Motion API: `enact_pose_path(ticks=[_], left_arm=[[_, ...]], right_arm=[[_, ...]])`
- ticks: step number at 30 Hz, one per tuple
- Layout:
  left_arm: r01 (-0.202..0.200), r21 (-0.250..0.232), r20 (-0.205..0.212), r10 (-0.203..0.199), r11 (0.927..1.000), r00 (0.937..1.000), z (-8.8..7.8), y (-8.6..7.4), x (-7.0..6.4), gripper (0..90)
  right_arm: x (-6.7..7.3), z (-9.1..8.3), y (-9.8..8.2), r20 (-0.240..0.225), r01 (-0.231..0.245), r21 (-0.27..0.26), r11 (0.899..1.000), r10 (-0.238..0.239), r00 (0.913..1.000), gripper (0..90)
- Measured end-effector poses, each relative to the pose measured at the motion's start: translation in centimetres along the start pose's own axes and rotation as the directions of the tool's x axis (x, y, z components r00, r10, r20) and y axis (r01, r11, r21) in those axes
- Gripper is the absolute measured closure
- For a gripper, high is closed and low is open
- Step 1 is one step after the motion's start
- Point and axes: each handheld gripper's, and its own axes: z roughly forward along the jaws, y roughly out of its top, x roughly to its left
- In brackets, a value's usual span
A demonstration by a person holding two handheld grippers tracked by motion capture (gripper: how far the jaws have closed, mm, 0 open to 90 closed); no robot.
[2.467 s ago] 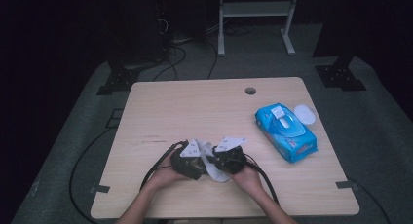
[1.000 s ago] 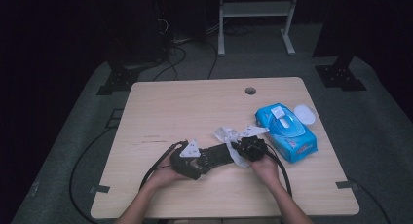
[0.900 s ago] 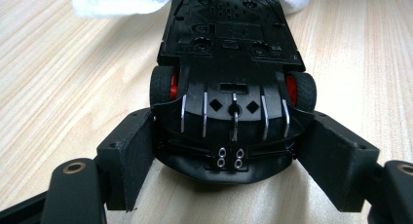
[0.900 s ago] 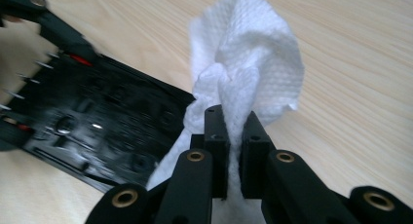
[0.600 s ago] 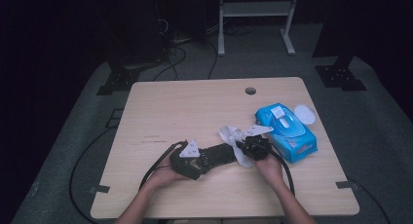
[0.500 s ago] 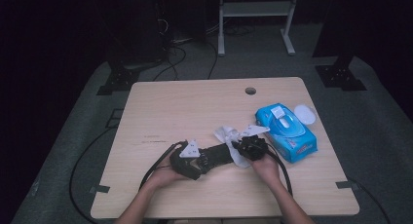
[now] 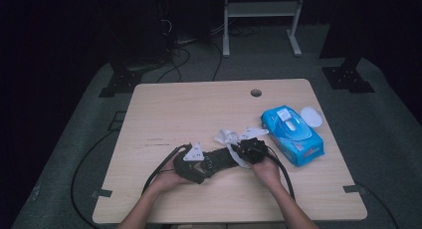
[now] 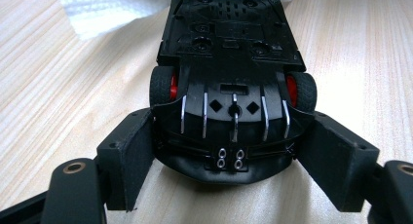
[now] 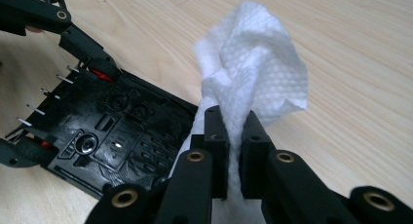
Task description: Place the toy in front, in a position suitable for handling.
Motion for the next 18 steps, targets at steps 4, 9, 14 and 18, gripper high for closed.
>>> enact_pose_path(ticks=[4,9,14,18], left_arm=[[0.001,-0.003,0.003,-0.001,1.0000,1.0000,0.0,0.0,0.1,24.1],[-0.004,0.000,0.000,0.004,1.0000,1.0000,0.0,0.0,0.1,24.1],[-0.004,0.000,-0.003,0.004,1.0000,1.0000,0.0,0.0,0.0,24.1],[-0.001,0.000,0.000,0.001,1.0000,1.0000,0.0,0.0,0.0,24.1]], right_arm=[[-1.4,-0.4,-0.7,0.028,-0.031,0.015,0.999,0.031,0.9991,84.2],[-2.0,-1.4,-2.0,0.024,-0.061,0.018,0.998,0.060,0.9979,84.3],[-0.4,-1.7,-2.1,-0.028,-0.013,0.009,1.000,0.013,0.9995,84.3],[-0.6,-2.3,-2.8,-0.028,-0.013,0.017,1.000,0.013,0.9995,84.2]])
